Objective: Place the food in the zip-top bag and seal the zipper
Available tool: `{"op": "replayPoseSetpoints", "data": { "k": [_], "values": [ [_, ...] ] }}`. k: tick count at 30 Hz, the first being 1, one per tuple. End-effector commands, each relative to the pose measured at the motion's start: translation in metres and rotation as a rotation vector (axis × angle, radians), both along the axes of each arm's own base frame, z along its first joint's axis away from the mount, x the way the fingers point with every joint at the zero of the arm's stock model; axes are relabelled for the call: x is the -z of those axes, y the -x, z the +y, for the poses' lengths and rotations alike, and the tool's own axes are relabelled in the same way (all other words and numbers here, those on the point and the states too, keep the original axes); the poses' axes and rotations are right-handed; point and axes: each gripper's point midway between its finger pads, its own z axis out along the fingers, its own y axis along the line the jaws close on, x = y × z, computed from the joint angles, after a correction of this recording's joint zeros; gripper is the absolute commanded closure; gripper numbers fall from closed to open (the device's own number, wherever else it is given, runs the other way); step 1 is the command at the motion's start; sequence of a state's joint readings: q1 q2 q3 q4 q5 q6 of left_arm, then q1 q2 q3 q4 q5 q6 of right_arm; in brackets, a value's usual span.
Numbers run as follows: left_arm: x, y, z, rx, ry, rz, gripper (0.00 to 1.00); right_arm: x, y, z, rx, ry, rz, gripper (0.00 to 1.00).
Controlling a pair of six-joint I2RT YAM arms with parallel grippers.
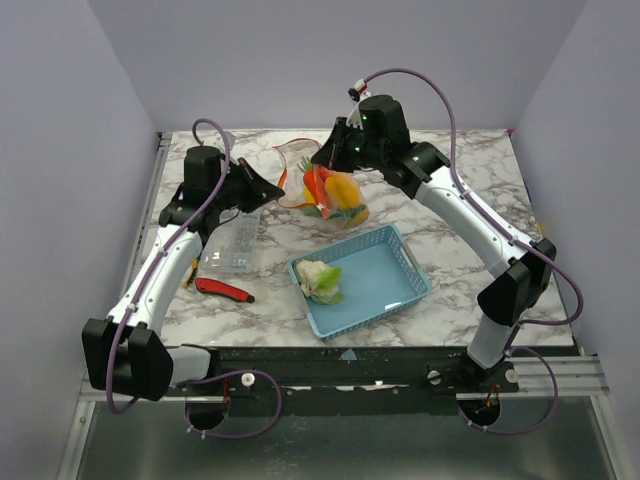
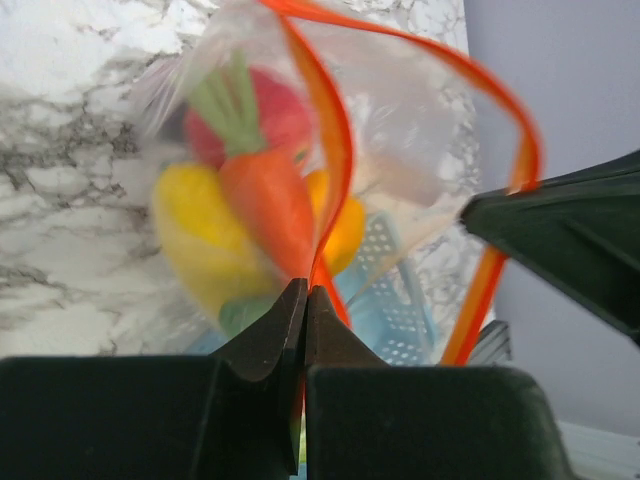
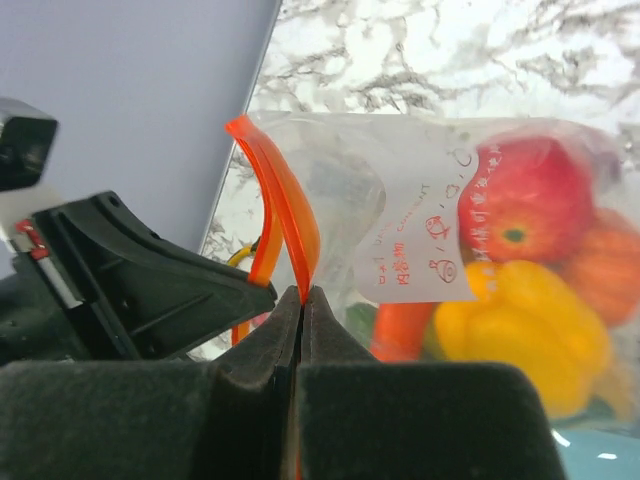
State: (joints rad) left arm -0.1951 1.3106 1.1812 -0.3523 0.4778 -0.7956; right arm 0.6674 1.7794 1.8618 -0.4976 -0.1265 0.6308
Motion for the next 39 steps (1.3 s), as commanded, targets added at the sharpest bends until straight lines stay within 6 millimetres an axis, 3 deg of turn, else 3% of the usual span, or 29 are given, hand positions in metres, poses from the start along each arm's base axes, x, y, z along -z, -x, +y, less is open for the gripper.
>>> {"op": "replayPoseSetpoints", "data": {
  "k": [1, 5, 11, 19, 22, 28, 33, 36, 37, 39],
  "values": [
    [-0.013, 0.004, -0.005, -0.097, 0.229, 0.038, 1.00, 0.030, 0.009, 0.005, -0.158, 0.104, -0.004, 0.99],
    [0.005, 0.002, -0.015, -0.087, 0.335, 0.117, 1.00, 0.056, 0.007, 0.012, -0.261, 0.167, -0.051, 0.98],
    [0.020, 0.002, -0.027, -0.104, 0.445, 0.199, 1.00, 0.092, 0.016, 0.016, -0.347, 0.212, 0.016, 0.87],
    [0.010, 0.004, -0.023, -0.159, 0.413, 0.152, 1.00, 0.069, 0.029, -0.010, -0.312, 0.253, -0.075, 0.36],
    [0.008, 0.005, -0.024, -0.154, 0.416, 0.151, 1.00, 0.056, 0.038, -0.022, -0.311, 0.259, -0.148, 0.26],
    [0.006, 0.007, -0.027, -0.139, 0.421, 0.150, 1.00, 0.048, 0.067, -0.043, -0.340, 0.207, -0.374, 0.24],
    [0.005, 0.006, -0.031, -0.116, 0.416, 0.149, 1.00, 0.032, 0.089, -0.055, -0.337, 0.106, -0.674, 0.24],
    [0.005, 0.006, -0.034, -0.101, 0.417, 0.147, 1.00, 0.031, 0.087, -0.061, -0.293, 0.089, -0.788, 0.24],
    [0.005, 0.006, -0.036, -0.089, 0.417, 0.138, 1.00, 0.045, 0.074, -0.058, -0.287, 0.139, -0.823, 0.29],
    [0.005, 0.005, -0.036, -0.084, 0.412, 0.134, 1.00, 0.051, 0.068, -0.050, -0.313, 0.152, -0.833, 0.43]
  ]
}}
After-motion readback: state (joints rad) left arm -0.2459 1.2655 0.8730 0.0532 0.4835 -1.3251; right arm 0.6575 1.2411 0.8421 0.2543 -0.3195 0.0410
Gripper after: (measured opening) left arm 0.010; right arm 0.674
